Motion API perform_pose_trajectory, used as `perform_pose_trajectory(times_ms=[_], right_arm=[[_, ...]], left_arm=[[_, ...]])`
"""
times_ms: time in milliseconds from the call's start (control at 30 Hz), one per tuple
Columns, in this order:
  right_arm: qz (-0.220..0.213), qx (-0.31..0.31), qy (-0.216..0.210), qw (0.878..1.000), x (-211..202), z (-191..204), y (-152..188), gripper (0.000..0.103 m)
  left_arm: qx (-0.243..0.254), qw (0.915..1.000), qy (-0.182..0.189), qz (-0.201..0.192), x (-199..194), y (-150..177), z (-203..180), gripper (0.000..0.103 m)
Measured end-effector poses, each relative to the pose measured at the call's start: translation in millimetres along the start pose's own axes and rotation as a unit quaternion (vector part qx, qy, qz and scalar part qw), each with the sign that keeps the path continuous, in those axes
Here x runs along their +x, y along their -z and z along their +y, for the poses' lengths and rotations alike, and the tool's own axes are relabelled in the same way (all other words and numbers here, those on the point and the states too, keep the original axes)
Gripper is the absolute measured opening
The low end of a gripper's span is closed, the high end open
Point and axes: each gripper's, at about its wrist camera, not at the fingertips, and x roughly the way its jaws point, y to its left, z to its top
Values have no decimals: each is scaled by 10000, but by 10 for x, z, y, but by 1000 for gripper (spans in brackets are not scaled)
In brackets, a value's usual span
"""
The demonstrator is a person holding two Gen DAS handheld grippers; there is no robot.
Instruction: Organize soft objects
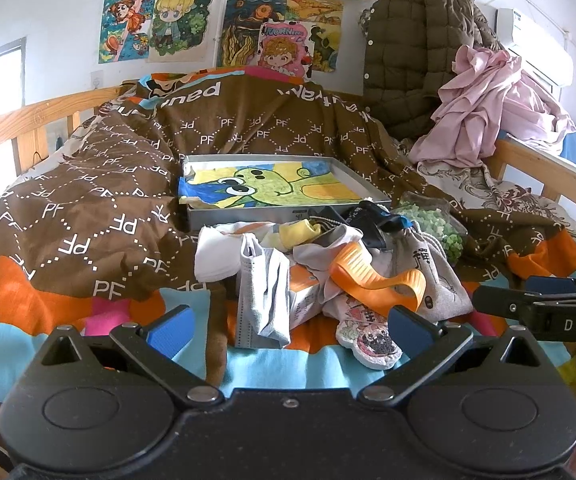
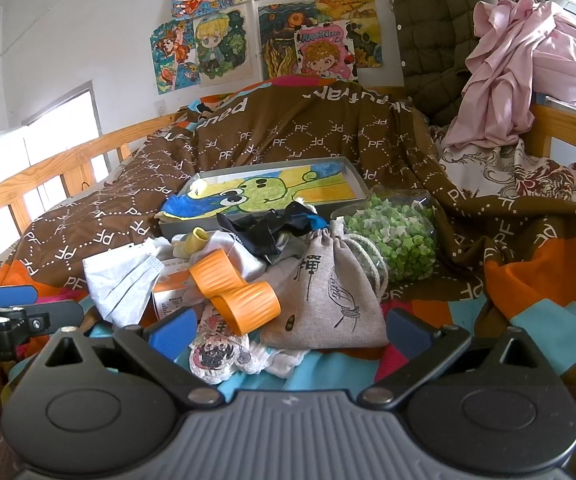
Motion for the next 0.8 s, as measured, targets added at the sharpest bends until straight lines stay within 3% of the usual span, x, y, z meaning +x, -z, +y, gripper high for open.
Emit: perform_pose_trajectory(times_ms=[800], right_arm=[[11, 0, -15, 10000, -3, -2, 0, 103]], left_arm=[[-69, 9999, 81, 33, -2, 9, 12, 102]])
